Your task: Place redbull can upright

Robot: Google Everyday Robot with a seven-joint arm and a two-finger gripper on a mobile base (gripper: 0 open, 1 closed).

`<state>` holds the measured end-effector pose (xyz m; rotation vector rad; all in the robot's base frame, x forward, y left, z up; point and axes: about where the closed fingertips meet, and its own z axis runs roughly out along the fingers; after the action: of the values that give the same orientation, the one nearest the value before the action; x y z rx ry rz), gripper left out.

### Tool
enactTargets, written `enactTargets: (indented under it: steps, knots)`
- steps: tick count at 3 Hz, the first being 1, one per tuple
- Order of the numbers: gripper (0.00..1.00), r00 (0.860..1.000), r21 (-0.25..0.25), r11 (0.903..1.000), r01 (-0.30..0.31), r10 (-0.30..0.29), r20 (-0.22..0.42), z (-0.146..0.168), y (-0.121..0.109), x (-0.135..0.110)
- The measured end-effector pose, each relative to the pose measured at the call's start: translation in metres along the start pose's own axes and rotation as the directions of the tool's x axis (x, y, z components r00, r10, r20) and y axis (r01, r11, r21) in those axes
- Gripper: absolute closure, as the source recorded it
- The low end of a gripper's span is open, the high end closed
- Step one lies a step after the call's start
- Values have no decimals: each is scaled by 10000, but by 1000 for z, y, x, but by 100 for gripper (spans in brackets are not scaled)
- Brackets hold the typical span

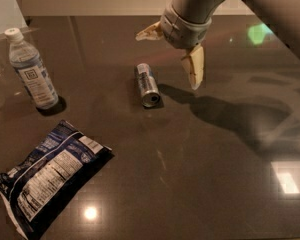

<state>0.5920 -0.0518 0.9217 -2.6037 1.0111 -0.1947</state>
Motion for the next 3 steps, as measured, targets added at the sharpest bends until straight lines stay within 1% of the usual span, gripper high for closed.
enactTargets:
  steps: [1,2,3]
  knots:
    - [0,9870,-579,9855,1594,-1604,-137,23,-9,3]
    - [0,9557,-1121,9495,2931,-2943,65,39,-13,4]
    - [0,9159,-1486,9039,4011,-3985,477,48,-11,2]
